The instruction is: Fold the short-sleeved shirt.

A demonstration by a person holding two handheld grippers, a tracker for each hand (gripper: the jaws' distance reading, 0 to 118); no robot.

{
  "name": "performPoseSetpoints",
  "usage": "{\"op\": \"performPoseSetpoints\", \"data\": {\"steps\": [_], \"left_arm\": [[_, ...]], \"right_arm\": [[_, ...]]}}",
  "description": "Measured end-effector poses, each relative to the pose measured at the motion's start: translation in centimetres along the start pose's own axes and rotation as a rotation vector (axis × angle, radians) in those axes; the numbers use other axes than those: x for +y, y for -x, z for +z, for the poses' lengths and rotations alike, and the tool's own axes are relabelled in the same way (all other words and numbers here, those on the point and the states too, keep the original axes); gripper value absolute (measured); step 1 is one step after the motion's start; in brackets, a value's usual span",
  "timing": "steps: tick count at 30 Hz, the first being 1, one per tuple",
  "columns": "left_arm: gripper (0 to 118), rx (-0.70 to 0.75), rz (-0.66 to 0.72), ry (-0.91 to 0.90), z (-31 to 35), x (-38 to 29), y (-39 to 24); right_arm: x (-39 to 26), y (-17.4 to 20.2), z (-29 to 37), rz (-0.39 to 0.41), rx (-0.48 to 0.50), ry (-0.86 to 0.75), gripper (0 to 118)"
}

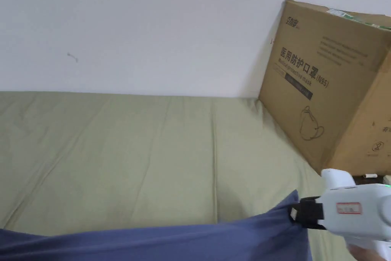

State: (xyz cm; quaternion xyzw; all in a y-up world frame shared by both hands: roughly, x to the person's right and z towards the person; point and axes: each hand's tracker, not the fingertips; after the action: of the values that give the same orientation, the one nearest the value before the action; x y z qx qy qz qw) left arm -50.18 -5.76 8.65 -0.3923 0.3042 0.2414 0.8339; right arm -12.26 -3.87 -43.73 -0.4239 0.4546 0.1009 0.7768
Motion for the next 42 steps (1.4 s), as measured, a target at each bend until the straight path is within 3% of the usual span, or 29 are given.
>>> {"op": "performPoseSetpoints", "data": {"steps": [3, 7, 16, 17, 18, 19, 21, 22, 26, 29, 32, 33, 35, 36, 37, 38, 39, 42], "left_arm": [[6, -0.017, -0.012, -0.002, 2.7, -2.7, 0.0], [6, -0.046, 0.002, 0.024, 5.5, -7.7, -1.1], [7, -0.055, -0.018, 0.249, 2.7, -17.2, 0.0], [12, -0.063, -0.003, 0.249, 2.6, -17.6, 0.2], [31, -0.069, 0.012, 0.244, 2.7, -17.9, 0.3], [52, -0.062, 0.033, 0.224, 2.9, -18.0, 0.2], [107, -0.038, 0.043, 0.193, 3.7, -17.9, 0.4], [117, -0.034, 0.047, 0.171, 4.2, -17.8, 0.3], [116, -0.063, 0.117, 0.005, 7.8, -15.9, -2.6], [116, -0.041, 0.090, -0.141, 10.4, -14.1, -6.6], [110, 0.105, 0.050, -0.266, 10.5, -13.0, -9.9], [94, 0.140, 0.041, -0.311, 10.5, -12.8, -11.0], [87, 0.102, 0.023, -0.338, 10.3, -12.3, -13.0], [69, 0.104, 0.015, -0.324, 9.1, -12.0, -12.5], [37, 0.113, -0.005, -0.321, 8.7, -11.9, -13.6], [7, 0.139, -0.026, -0.304, 8.1, -11.9, -14.6], [2, 0.145, -0.026, -0.294, 7.6, -12.0, -15.3], [1, 0.098, 0.000, -0.281, 6.5, -12.5, -16.7]], "right_arm": [[-4.3, -1.3, 4.7, -0.084, 0.032, 0.018, 2], [-11.7, -1.0, 8.8, -0.114, 0.028, 0.075, 2], [-21.2, -2.2, 6.4, -0.154, -0.055, 0.231, 3], [-21.4, -2.1, 6.2, -0.164, -0.061, 0.239, 7], [-21.6, -1.8, 6.3, -0.162, -0.071, 0.237, 24], [-21.6, -1.4, 6.5, -0.150, -0.090, 0.233, 46], [-21.1, -0.9, 7.2, -0.102, -0.144, 0.224, 101], [-20.9, -0.5, 7.6, -0.093, -0.158, 0.206, 111], [-18.8, 2.2, 9.9, -0.106, -0.119, 0.064, 113], [-16.9, 5.0, 10.5, -0.091, -0.083, -0.041, 113], [-15.7, 8.8, 10.3, -0.030, -0.124, -0.116, 110], [-15.5, 9.7, 9.7, -0.020, -0.119, -0.150, 103], [-15.4, 11.7, 9.1, -0.002, -0.118, -0.197, 95], [-15.3, 12.4, 8.8, 0.003, -0.113, -0.194, 83], [-15.3, 13.4, 8.3, 0.019, -0.101, -0.199, 53], [-15.3, 14.0, 7.8, 0.033, -0.112, -0.206, 15], [-15.2, 14.5, 7.2, 0.061, -0.138, -0.191, 0], [-15.3, 15.7, 6.3, 0.101, -0.127, -0.178, 0]]}}
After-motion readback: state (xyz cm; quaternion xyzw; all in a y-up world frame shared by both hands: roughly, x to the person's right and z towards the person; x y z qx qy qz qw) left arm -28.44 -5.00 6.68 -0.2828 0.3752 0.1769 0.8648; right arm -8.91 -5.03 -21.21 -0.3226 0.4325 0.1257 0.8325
